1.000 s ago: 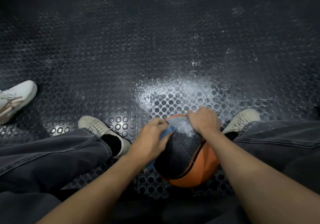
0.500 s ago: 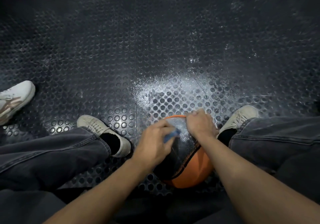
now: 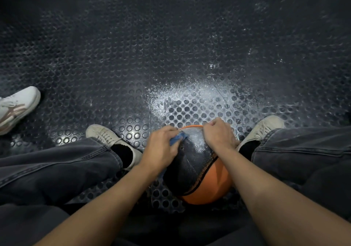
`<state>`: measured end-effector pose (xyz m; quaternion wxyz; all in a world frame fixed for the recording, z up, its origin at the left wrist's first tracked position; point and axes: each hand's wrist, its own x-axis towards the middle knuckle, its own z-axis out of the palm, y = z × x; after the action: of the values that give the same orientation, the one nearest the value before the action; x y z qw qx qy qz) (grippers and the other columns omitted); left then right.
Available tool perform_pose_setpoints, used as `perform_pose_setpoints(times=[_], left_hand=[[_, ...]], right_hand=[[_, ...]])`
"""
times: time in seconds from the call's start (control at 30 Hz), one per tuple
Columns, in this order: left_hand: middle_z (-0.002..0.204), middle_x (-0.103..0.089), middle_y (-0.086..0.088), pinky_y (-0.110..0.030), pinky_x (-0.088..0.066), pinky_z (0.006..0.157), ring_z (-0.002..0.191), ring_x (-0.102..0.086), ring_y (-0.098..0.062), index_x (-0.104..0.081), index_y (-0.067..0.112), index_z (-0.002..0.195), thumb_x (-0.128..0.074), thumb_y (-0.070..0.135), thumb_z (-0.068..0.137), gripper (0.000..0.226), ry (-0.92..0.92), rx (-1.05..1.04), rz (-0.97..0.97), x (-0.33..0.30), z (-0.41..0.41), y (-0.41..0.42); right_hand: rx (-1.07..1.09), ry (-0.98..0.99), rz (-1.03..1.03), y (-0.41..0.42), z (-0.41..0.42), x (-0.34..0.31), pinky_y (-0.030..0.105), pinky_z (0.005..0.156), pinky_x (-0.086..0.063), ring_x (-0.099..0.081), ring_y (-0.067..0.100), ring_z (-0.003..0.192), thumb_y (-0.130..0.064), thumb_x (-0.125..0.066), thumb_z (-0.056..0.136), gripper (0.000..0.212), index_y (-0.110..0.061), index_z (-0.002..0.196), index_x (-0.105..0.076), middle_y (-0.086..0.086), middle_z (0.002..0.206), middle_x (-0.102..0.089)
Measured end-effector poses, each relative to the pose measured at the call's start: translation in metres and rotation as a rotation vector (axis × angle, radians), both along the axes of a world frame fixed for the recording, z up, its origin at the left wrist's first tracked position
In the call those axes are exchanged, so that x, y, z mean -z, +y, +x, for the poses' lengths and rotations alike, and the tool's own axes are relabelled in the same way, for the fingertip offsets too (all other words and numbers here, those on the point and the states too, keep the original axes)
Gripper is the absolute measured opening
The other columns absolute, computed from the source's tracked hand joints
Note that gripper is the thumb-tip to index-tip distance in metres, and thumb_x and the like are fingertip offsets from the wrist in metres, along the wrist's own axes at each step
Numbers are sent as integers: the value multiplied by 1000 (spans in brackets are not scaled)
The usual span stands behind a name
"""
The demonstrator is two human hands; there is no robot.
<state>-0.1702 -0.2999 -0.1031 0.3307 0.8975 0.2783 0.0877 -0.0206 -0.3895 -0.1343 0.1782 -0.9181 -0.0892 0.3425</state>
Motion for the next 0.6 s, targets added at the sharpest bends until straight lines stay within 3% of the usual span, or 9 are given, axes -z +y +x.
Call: perform_pose_setpoints(times=[0.07,0.13,0.17,0.23,0.3,0.43,0.53,0.6], left_hand=[[95,-66,4,-29,-53,76,81,-61,-11,-76,10,95,-65,10,88,13,2,133,-5,-8,-1,-14],[97,-66,5,-24,-51,76,84,-61,-11,-75,13,101,-65,12,88,16,4,320,-21,-12,-9,-24],[97,-66,5,-24,-52,76,84,-61,-11,-75,14,101,-66,11,88,16,7,313,-11,-11,-11,-19],[95,-66,5,-30,-54,75,79,-61,-11,-76,14,99,-66,9,88,15,29,90,14,0,-7,-1],[92,-63,6,-34,-54,73,75,-60,-11,-75,9,95,-64,11,90,13,69,-49,11,0,-6,-1],[98,-63,6,-21,-51,76,82,-59,-7,-74,12,100,-64,14,89,15,16,252,-76,-14,-9,-20],[101,-58,6,-30,-49,89,90,-54,-8,-73,15,104,-65,22,90,18,199,18,-75,-7,-10,15],[106,-49,1,-27,-42,95,98,-47,-10,-69,15,109,-62,38,89,32,362,-127,-127,-11,-12,35]], right_hand=[[15,2,-26,1,-1,-1,61,108,-29,-54,30,111,-39,-41,91,39,-22,123,-55,6,129,-55],[35,18,-24,-4,3,-2,56,105,-29,-52,29,108,-35,-40,93,33,-20,117,-55,6,123,-56],[40,27,-11,-6,4,-1,55,105,-29,-52,28,105,-34,-41,93,27,-20,112,-55,6,120,-57],[36,25,3,-4,4,0,60,109,-27,-54,28,104,-34,-42,92,21,-23,104,-55,4,116,-59],[23,18,-20,-1,3,0,65,110,-26,-56,29,105,-36,-40,90,28,-21,109,-56,5,117,-60],[26,25,-10,-4,8,3,65,112,-24,-54,28,106,-35,-41,93,26,-21,109,-56,3,115,-58],[-18,7,20,-1,6,4,64,110,-27,-55,24,98,-35,-41,93,23,-23,106,-56,1,113,-59],[-23,0,20,2,2,4,61,111,-26,-55,23,96,-35,-42,93,22,-22,104,-57,1,115,-60]])
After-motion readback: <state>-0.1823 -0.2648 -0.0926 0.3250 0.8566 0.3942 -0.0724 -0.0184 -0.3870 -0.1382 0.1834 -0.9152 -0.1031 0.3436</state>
